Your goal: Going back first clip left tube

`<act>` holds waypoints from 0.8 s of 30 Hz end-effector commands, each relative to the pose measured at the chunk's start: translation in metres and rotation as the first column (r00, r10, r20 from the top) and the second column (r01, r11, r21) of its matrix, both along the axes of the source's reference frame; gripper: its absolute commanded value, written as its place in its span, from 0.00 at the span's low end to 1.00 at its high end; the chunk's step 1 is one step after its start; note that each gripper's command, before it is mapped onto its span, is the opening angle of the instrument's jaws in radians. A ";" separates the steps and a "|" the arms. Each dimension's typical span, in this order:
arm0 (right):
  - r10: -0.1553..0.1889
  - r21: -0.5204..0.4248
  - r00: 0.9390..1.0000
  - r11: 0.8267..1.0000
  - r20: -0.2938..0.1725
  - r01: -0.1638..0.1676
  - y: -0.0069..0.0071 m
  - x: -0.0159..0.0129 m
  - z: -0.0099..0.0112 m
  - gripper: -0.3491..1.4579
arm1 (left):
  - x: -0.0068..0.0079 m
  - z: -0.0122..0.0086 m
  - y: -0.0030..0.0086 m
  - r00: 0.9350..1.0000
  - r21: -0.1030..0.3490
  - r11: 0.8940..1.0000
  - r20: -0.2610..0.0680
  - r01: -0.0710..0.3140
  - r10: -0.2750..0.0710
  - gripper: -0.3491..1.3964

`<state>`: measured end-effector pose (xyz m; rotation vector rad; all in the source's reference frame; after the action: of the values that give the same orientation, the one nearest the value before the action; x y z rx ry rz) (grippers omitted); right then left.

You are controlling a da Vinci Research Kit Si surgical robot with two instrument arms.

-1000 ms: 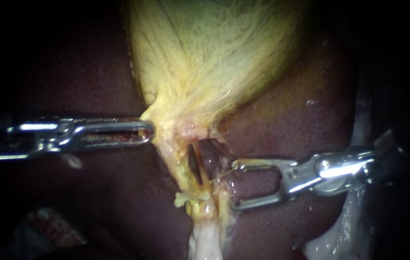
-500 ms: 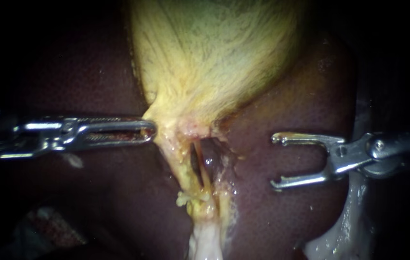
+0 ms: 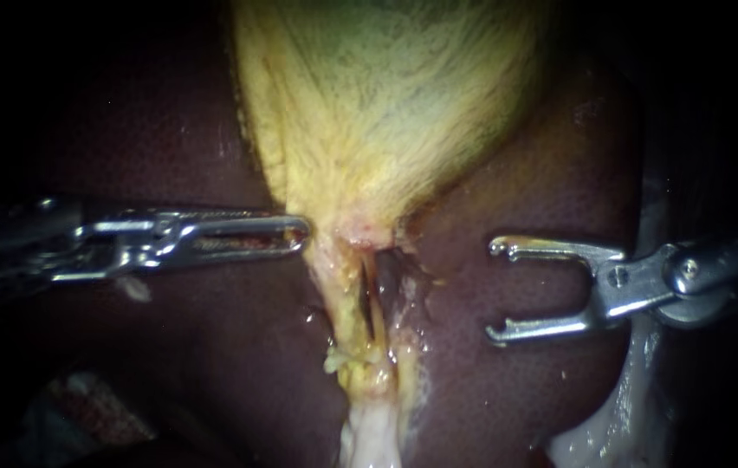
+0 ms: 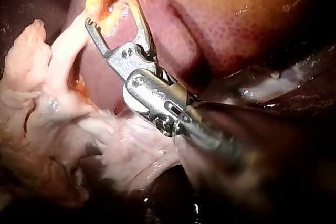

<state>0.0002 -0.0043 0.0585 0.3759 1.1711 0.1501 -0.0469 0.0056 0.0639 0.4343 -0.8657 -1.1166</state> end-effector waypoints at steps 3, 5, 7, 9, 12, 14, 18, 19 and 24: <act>-0.022 0.004 1.000 1.000 -0.014 0.022 -0.0002 0.0001 0.0000 0.52 | -0.0006 0.0002 -0.0002 1.000 0.003 1.000 0.001 -0.006 0.006 0.07; -0.039 0.005 0.999 0.999 -0.025 0.039 -0.0003 0.0001 0.0000 0.52 | -0.0007 0.0003 -0.0002 1.000 0.003 1.000 0.001 -0.006 0.006 0.07; -0.039 0.005 0.999 0.999 -0.026 0.040 -0.0004 0.0002 -0.0001 0.52 | -0.0007 0.0003 -0.0002 1.000 0.003 1.000 0.001 -0.006 0.006 0.07; -0.040 0.005 0.999 0.999 -0.026 0.040 -0.0004 0.0002 -0.0001 0.52 | -0.0007 0.0003 -0.0002 1.000 0.003 1.000 0.001 -0.006 0.006 0.07; -0.042 0.000 0.999 0.999 -0.027 0.042 -0.0004 0.0002 -0.0001 0.52 | -0.0007 0.0003 -0.0002 1.000 0.003 1.000 0.001 -0.006 0.006 0.07; -0.042 0.000 0.999 0.999 -0.027 0.042 -0.0004 0.0002 -0.0001 0.52 | -0.0007 0.0003 -0.0002 1.000 0.003 1.000 0.001 -0.006 0.006 0.07; -0.044 0.001 0.999 0.999 -0.028 0.044 -0.0004 0.0002 -0.0001 0.52 | -0.0007 0.0002 -0.0003 1.000 0.003 1.000 0.001 -0.006 0.006 0.07; -0.044 0.001 0.999 0.999 -0.028 0.044 -0.0004 0.0002 -0.0001 0.52 | -0.0008 0.0002 -0.0003 1.000 0.003 1.000 0.001 -0.006 0.006 0.07; -0.045 0.001 0.999 0.999 -0.029 0.045 -0.0004 0.0001 -0.0001 0.52 | -0.0009 0.0002 -0.0002 1.000 0.003 1.000 0.000 -0.006 0.006 0.07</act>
<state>0.0003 -0.0047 0.0584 0.4064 1.1901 0.1064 -0.0478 0.0054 0.0641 0.4396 -0.8630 -1.1118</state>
